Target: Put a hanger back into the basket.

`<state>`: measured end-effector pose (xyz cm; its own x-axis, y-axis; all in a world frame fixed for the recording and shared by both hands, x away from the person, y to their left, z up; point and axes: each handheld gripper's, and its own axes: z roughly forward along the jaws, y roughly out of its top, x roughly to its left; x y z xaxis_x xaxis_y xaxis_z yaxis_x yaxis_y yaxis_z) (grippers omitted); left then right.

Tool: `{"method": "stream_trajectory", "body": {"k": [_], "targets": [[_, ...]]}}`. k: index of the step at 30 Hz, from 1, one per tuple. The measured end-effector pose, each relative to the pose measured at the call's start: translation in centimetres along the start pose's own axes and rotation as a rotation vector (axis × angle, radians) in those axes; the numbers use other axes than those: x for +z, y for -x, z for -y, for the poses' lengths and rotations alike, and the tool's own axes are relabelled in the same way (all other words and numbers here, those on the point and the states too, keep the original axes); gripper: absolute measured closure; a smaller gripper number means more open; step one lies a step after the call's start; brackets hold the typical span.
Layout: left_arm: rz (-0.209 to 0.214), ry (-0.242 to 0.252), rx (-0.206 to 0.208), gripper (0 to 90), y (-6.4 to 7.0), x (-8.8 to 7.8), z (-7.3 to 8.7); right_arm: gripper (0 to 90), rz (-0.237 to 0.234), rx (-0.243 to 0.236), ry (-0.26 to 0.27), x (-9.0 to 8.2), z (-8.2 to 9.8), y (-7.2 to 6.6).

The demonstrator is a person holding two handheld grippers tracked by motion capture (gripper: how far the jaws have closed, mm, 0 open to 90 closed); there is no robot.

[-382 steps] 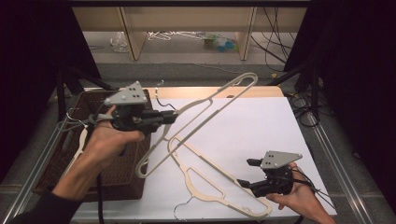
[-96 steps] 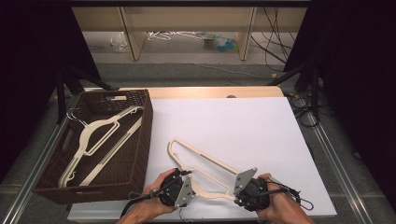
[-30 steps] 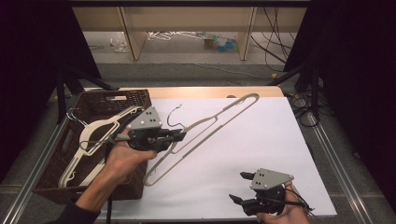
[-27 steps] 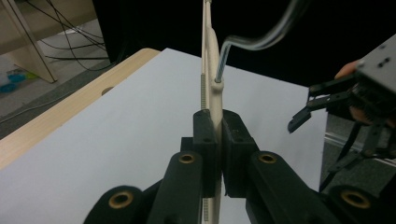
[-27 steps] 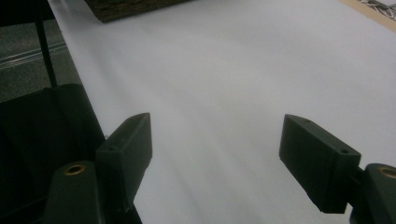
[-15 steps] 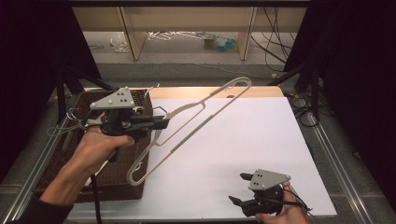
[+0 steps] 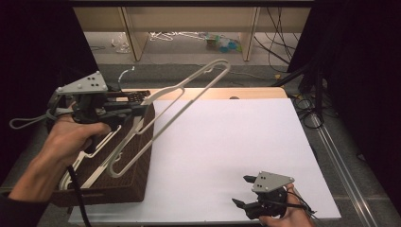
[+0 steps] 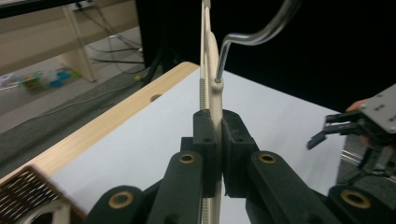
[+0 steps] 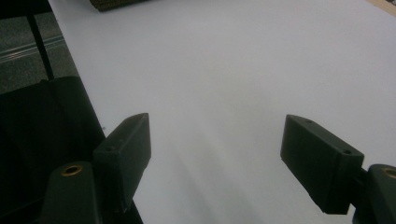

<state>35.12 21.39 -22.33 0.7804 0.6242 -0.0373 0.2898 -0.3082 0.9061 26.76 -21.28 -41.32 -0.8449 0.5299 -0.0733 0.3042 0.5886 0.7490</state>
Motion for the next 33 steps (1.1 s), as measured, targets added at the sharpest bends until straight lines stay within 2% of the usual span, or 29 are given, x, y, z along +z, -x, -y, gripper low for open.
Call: {"method": "stream_trajectory", "body": {"k": [3,4,10,11,12,13,17,19,25,28,32,33], "targets": [[-0.047,-0.004,-0.021,85.6,-1.4,-0.9,0.7,25.4,0.002,-0.004,-0.002,0.1,0.1,0.0],[-0.067,0.004,-0.014,85.6,-1.9,-1.3,1.0,25.3,0.002,-0.002,-0.004,0.1,0.0,0.0],[-0.133,-0.022,-0.002,85.6,-3.8,-2.8,2.6,25.0,-0.001,-0.002,-0.004,0.1,0.0,0.1],[-0.139,-0.012,-0.021,85.5,-4.0,-2.7,2.9,24.9,-0.001,-0.005,0.000,0.1,0.0,0.1],[-0.147,-0.023,-0.032,85.6,-4.3,-2.9,3.2,24.9,0.000,-0.005,0.001,0.1,0.0,0.1],[-0.161,-0.029,-0.022,85.5,-4.9,-3.0,3.6,24.8,0.000,-0.006,0.001,0.1,0.0,0.1],[-0.186,-0.040,-0.028,85.6,-6.1,-3.5,4.8,24.5,0.008,-0.002,0.012,0.1,0.0,0.2],[-0.205,-0.043,-0.047,85.5,-6.8,-3.9,5.6,24.2,0.008,0.006,0.005,0.0,0.0,0.2],[-0.256,-0.048,-0.078,85.6,-8.4,-5.0,7.5,23.3,0.028,0.010,0.032,-0.1,0.0,0.4],[-0.278,-0.058,-0.106,85.6,-9.1,-5.7,8.5,22.8,0.026,0.019,0.039,-0.1,0.0,0.4],[-0.301,-0.086,-0.112,85.6,-9.9,-6.1,9.7,21.6,0.032,0.026,0.036,0.0,0.0,0.4],[-0.306,-0.094,-0.124,85.6,-10.3,-6.2,10.2,21.6,0.031,0.025,0.036,0.1,0.1,0.4]]}}
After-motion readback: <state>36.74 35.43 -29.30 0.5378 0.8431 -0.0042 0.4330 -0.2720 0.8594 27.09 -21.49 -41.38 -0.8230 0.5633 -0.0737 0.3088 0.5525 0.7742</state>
